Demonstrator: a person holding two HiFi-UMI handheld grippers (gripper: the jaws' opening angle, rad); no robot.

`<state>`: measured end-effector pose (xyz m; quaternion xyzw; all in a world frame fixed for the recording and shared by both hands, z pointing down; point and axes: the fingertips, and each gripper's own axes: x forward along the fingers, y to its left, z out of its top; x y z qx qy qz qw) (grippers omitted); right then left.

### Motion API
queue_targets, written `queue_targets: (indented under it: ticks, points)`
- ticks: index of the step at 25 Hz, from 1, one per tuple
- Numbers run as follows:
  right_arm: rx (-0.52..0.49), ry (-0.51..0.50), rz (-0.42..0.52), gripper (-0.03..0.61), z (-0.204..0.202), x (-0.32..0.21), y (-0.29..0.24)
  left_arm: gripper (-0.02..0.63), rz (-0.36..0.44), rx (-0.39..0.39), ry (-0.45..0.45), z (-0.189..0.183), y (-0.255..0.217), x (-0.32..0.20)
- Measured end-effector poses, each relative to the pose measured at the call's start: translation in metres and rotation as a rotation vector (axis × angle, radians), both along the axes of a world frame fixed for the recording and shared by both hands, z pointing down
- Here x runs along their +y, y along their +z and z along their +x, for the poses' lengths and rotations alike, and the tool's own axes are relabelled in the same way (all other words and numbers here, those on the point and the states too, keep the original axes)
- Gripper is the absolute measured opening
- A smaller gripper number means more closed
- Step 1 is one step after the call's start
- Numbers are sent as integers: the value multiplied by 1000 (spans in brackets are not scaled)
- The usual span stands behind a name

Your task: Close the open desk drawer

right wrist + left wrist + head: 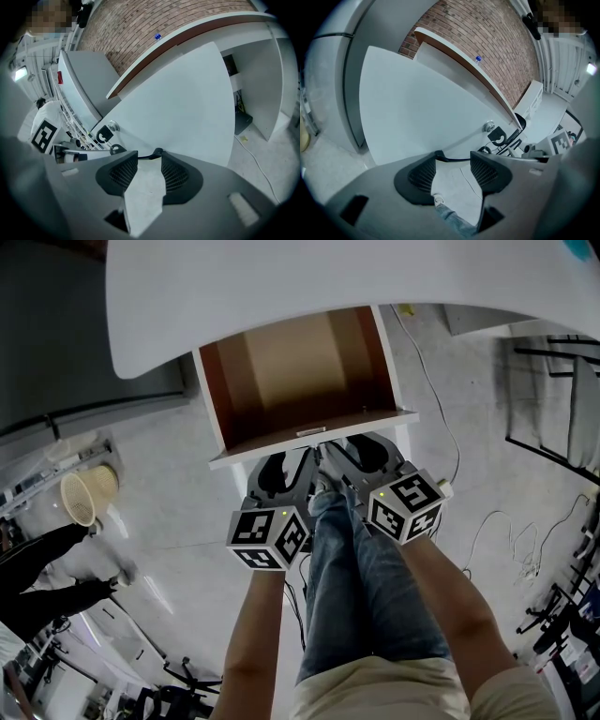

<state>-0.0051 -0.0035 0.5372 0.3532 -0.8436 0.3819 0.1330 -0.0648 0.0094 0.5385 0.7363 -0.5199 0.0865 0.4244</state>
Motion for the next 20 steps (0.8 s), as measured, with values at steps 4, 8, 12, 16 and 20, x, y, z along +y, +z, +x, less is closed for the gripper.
queue_targets:
  ticks: [4,8,12,16,20]
  points:
    - [-1,4,3,161,-1,-4,-1,225,3,3,-7,-1,-1,-4]
    - [-3,11,6,161,-1,-8,-3,225,4,7,-10,-1,-4,-8]
    - [-4,4,9,161,-3,-14,-3,224,7,9,-24,-4,-4,-14]
    - [-5,2,12,160,-3,-17,-4,224,10,12,-32,-4,-4,-19]
    - [-7,4,15,160,-4,-20,-4,225,12,12,-35,-5,-4,-22]
